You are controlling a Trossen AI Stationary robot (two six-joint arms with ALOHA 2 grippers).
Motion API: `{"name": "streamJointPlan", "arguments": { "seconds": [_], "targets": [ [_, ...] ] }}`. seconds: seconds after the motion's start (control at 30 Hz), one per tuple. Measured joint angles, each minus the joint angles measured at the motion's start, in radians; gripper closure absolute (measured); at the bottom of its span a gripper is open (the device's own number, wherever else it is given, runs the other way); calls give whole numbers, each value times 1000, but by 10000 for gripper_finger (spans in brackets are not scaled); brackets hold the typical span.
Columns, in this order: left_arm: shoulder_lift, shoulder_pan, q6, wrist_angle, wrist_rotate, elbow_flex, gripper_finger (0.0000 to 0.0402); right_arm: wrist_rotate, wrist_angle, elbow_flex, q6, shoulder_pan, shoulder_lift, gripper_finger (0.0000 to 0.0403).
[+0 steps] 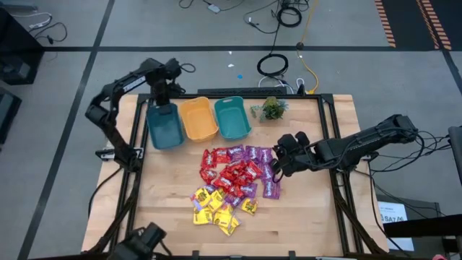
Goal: Sort candy
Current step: Move the blue bin to the top left of the table
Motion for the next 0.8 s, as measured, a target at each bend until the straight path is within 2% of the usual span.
{"name": "streamJointPlan", "arguments": {
  "seconds": [0.27,0.43,0.63,0.8],
  "targets": [
    [133,-48,-15,98,-3,3,390,0,48,0,1,0,0,371],
    [192,-89,-6,136,-11,60,388,0,63,0,7,-8,0,371],
    [203,-162,36,228,-3,129,386,0,92,0,5,-30,0,371],
    [204,-228,35,242,4,150,386,1,103,0,2,-32,0,371]
  ]
}}
